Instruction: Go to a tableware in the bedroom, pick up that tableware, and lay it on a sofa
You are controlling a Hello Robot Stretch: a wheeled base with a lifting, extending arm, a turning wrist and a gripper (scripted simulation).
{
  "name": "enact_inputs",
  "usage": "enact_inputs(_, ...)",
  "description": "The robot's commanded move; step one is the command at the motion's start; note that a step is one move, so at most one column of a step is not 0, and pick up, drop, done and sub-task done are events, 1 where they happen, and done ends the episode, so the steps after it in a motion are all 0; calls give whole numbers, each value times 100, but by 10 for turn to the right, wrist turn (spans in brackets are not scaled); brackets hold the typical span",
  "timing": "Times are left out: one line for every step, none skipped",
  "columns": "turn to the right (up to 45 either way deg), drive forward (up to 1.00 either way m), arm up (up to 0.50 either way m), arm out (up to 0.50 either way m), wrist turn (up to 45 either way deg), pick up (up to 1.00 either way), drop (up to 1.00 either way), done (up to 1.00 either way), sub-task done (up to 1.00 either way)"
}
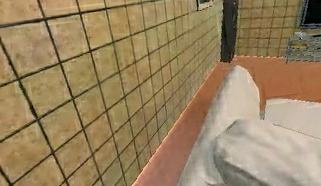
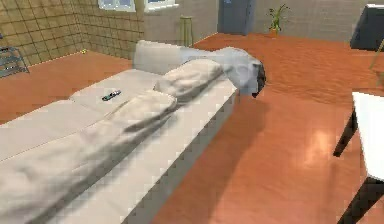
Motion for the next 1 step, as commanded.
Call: enact_inputs(-450,0,0,0,0,0,0,0,0)
